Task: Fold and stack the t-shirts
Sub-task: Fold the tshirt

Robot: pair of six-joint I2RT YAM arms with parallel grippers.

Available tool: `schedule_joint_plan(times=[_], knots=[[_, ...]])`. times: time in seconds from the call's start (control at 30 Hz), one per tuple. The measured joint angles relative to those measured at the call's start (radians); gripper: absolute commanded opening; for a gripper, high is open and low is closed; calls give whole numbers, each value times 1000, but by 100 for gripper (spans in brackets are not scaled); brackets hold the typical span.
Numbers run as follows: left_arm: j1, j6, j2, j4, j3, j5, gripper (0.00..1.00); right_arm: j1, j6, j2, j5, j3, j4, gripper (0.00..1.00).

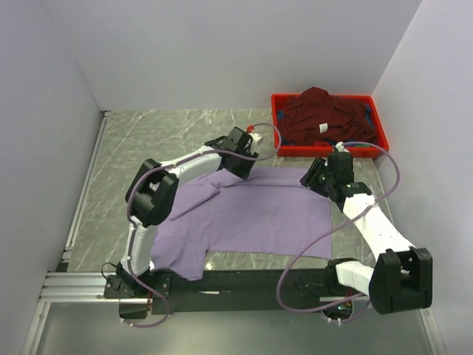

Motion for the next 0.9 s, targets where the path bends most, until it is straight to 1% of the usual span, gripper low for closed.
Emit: schedule_joint_plan(times=[0.07, 0.13, 0.2, 0.33, 0.4, 0.53, 0.57, 0.6, 0.8, 0.9], knots=[[-8, 7, 24, -3, 13, -1, 49, 0, 0, -21, 2, -13, -1, 57], [-16, 12, 42, -10, 23, -1, 45, 2, 1, -38, 3, -28, -3, 57], [-21, 19, 63, -19, 41, 0, 45, 2, 1, -51, 4, -43, -7, 57], [-29, 32, 85, -19, 60, 0, 41, 2, 0, -62, 9, -60, -16, 57], [-31, 33, 87, -20, 60, 0, 40, 2, 0, -68, 14, -67, -19, 57], [-34, 33, 95, -17, 72, -1, 30, 2, 0, -78, 18, -74, -30, 57], [-34, 34, 101, -16, 79, -2, 30, 2, -1, -79, 18, -74, -29, 57], [-34, 34, 105, -15, 84, -3, 27, 2, -1, -80, 18, -75, -30, 57], [-34, 37, 120, -15, 88, -2, 26, 2, -1, -82, 22, -76, -32, 57], [-36, 41, 120, -14, 88, -2, 18, 2, -1, -83, 22, -76, -32, 57]])
